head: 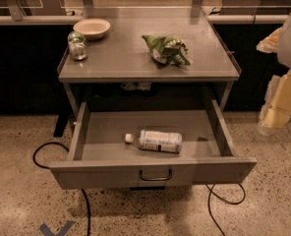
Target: Pick blue plastic bottle from top drawer and place on counter
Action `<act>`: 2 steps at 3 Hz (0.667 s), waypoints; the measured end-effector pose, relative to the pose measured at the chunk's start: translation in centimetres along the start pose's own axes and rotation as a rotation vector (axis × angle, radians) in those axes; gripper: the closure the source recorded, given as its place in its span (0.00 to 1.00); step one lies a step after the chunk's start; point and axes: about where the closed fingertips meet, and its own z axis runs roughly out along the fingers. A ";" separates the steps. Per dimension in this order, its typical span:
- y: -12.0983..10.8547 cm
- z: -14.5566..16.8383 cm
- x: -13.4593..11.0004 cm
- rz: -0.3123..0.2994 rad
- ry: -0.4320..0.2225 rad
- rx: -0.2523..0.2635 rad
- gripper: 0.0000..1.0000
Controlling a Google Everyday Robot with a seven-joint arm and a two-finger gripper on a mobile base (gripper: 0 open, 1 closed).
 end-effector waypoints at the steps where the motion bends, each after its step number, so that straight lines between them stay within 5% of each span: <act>1: -0.5 0.1 -0.1 0.000 -0.008 0.012 0.00; 2: -4.5 1.9 -0.4 0.034 -0.037 0.049 0.00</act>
Offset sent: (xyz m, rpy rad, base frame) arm 0.1185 -0.0169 -0.0191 0.0795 -0.1050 -0.0901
